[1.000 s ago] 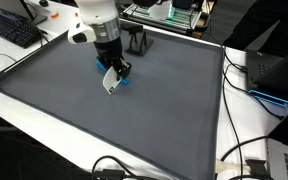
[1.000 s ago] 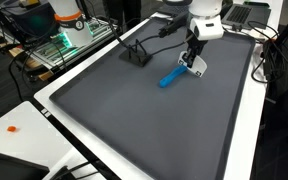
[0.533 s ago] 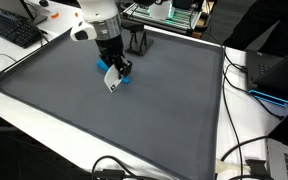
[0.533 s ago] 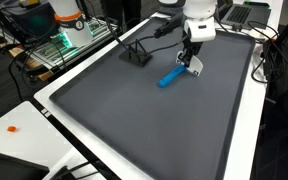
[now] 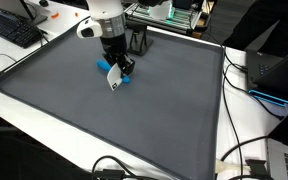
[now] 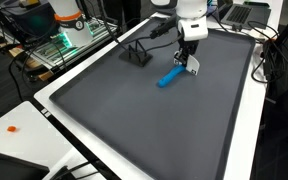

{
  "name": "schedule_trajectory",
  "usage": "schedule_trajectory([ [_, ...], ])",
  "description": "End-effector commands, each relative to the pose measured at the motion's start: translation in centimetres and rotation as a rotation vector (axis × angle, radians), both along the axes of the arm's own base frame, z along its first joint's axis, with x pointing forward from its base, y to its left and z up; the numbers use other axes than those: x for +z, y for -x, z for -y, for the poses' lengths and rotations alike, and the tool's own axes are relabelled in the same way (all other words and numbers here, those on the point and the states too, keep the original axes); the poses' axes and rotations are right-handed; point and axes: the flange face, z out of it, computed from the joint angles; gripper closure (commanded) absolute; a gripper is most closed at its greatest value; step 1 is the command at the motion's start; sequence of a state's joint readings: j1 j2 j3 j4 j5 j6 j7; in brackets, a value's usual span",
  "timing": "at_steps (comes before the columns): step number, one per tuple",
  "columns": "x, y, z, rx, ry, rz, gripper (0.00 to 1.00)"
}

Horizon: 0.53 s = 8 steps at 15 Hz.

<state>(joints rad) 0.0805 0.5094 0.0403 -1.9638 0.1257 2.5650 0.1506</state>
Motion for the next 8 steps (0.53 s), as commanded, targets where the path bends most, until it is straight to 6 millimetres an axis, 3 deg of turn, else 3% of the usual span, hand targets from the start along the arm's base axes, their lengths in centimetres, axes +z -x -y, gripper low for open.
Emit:
schedule_trajectory([
  [1,-1.2,2.5,0.3,0.028,0.003,-0.078,0.98],
  [8,-1.1,3.7,-0.5,0.118,-0.056,-0.158,0.98],
])
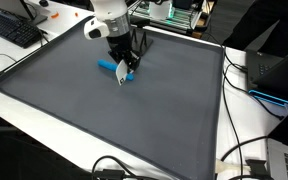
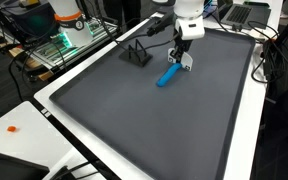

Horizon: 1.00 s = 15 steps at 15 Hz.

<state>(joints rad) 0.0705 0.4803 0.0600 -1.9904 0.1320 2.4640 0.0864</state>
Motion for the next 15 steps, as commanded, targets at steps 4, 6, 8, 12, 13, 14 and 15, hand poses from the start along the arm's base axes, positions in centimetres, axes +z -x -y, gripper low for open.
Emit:
schedule_trajectory([
  [4,-1.0,2.3,0.2,0.050,-0.083,-0.077,0.98],
  [6,-0.5,2.1,0.3,0.035,-0.100,-0.055,0.98],
  [8,0.1,2.0,0.0,0.019,-0.114,-0.049,0.98],
  [12,1.0,1.5,-0.5,0.008,-0.112,-0.031,0.98],
  [13,1.4,1.4,-0.4,0.011,-0.102,-0.020,0.98],
  [14,1.9,1.2,-0.1,0.010,-0.094,-0.010,0.98],
  [15,2.4,1.0,0.1,0.010,-0.090,0.000,0.98],
])
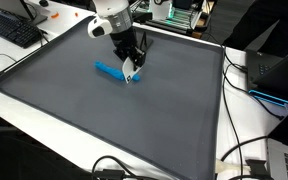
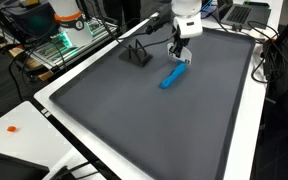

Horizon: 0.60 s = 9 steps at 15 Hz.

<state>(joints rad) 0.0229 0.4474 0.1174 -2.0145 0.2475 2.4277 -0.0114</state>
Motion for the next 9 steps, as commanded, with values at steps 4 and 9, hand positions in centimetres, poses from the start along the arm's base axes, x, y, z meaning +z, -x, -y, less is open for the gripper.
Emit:
schedule_trajectory([
  [4,3.8,-0.5,1.9,-0.017,0.031,0.065,0.98],
  [9,4.7,-1.5,3.3,-0.008,0.100,0.088,0.98],
])
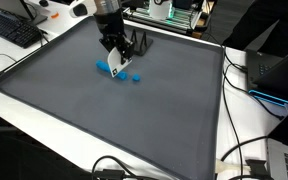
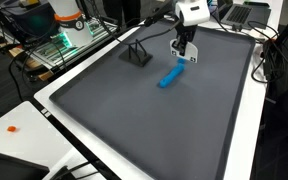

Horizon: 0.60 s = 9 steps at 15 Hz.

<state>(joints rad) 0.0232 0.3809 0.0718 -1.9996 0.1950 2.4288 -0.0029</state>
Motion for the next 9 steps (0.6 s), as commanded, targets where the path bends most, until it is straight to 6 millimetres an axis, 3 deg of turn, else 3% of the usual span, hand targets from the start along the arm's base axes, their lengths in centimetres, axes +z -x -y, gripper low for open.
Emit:
schedule_trajectory([
  [1,0.0,-0.3,0.9,0.009,0.068,-0.001,0.98],
  [9,-1.8,-0.7,0.9,0.030,0.118,-0.024,0.98],
])
